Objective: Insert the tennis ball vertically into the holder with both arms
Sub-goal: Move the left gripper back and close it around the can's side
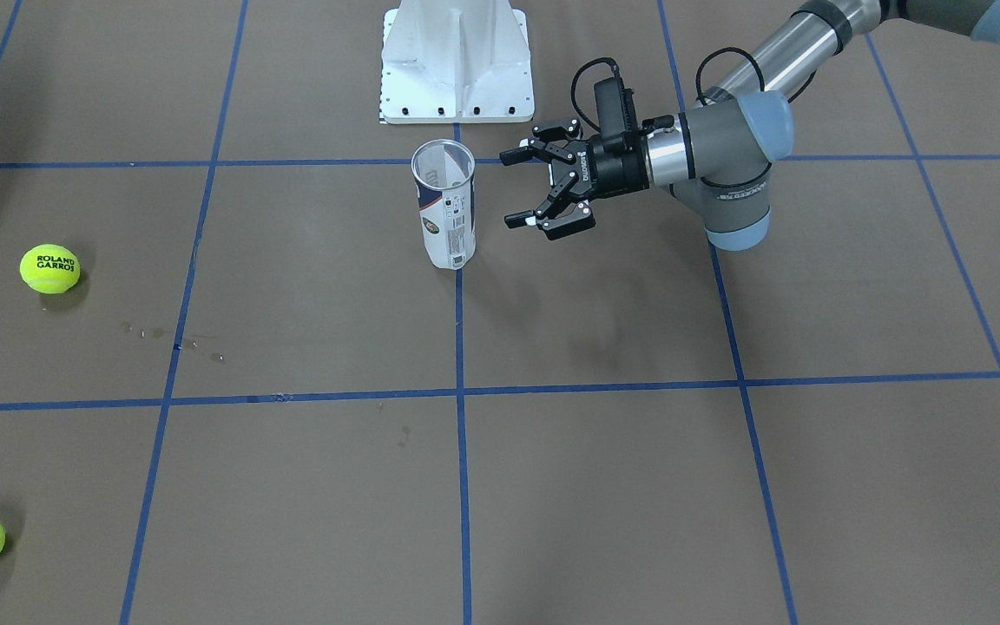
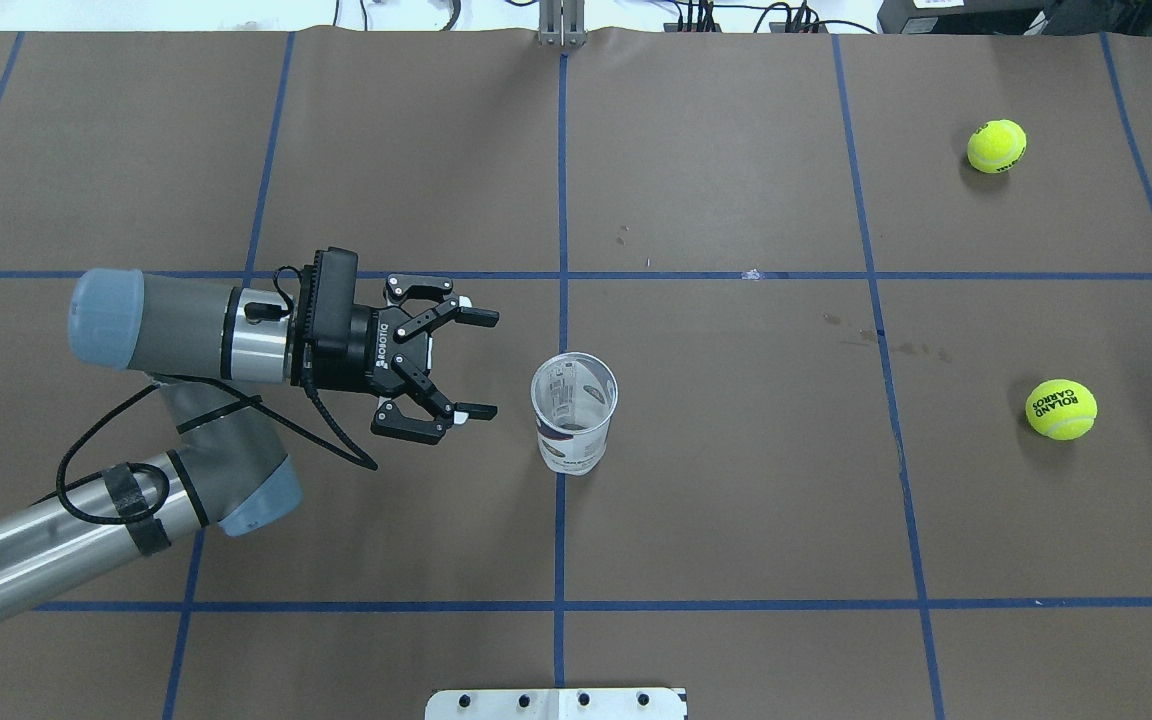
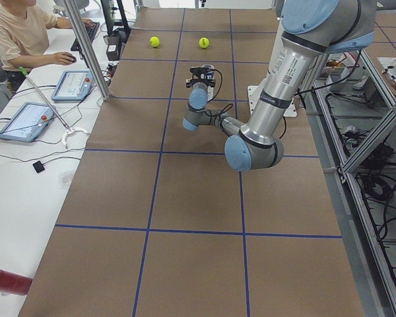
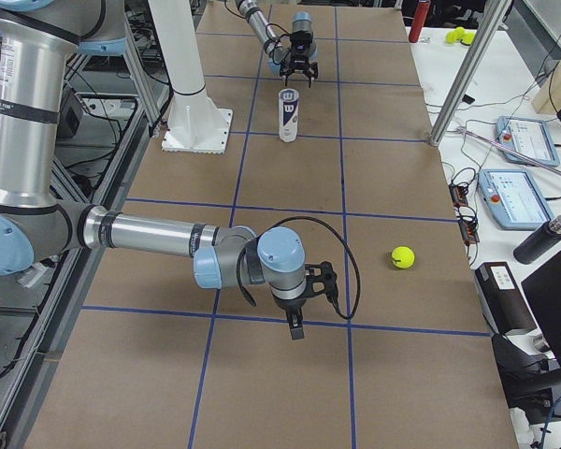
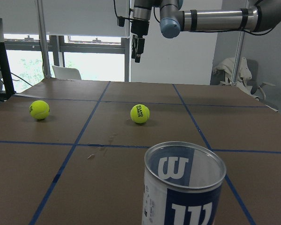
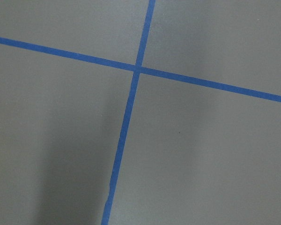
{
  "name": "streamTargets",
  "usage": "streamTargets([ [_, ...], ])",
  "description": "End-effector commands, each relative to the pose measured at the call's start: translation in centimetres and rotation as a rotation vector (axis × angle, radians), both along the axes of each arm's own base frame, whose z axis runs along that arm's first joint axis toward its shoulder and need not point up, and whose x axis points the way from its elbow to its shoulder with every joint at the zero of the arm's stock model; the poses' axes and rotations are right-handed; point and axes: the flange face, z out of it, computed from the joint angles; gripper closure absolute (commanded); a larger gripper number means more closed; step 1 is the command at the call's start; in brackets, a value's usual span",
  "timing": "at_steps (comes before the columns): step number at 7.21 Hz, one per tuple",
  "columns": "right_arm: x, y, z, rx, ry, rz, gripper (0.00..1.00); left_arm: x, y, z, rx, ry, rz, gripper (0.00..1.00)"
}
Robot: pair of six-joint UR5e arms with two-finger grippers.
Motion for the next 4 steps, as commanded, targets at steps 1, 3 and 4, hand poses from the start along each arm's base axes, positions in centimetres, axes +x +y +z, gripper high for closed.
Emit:
streamTargets([
  [1, 0.0, 0.0, 0.0, 0.0, 0.0, 0.0, 0.0, 2.6, 2.0, -0.2, 0.002, 0.007, -0.038, 0.01],
  [3, 0.0, 0.0, 0.0, 0.0, 0.0, 0.0, 0.0, 3.7, 3.1, -0.2, 0.013, 0.001, -0.038, 0.01],
  [4, 0.0, 0.0, 0.0, 0.0, 0.0, 0.0, 0.0, 4.4, 3.6, -0.3, 0.002, -0.003, -0.043, 0.01],
])
